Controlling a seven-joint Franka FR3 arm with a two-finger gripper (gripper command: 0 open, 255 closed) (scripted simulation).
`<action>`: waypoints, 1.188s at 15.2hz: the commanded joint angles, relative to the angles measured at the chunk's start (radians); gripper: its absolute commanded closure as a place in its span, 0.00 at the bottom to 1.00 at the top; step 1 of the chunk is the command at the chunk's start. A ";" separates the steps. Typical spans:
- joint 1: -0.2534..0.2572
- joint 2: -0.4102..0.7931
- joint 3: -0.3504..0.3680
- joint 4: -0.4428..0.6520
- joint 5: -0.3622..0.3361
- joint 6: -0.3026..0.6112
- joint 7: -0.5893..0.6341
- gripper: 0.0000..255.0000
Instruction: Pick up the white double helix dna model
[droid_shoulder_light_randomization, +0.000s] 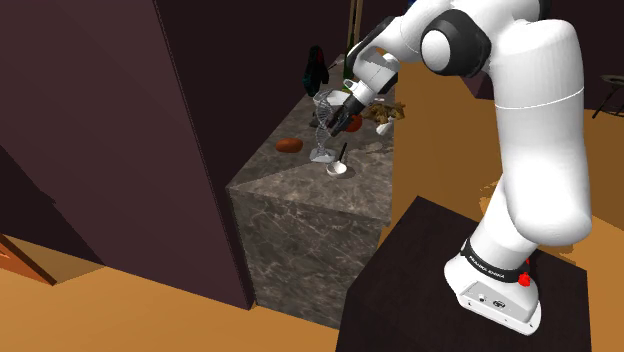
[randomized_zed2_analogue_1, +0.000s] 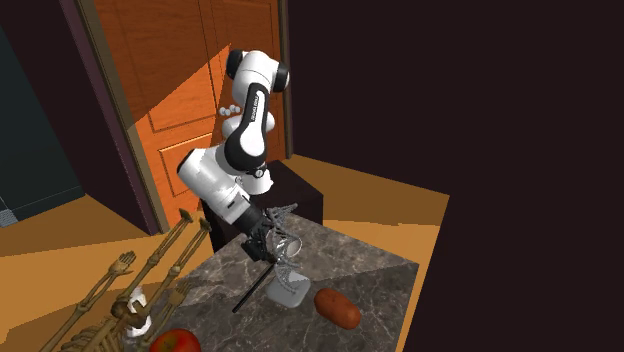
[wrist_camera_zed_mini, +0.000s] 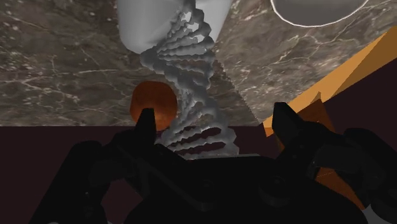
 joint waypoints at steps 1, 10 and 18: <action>-0.004 0.008 0.004 0.001 0.008 0.002 -0.007 0.00; -0.005 0.011 0.004 0.003 0.009 0.001 -0.007 1.00; 0.021 -0.053 -0.027 0.010 -0.056 -0.020 0.058 1.00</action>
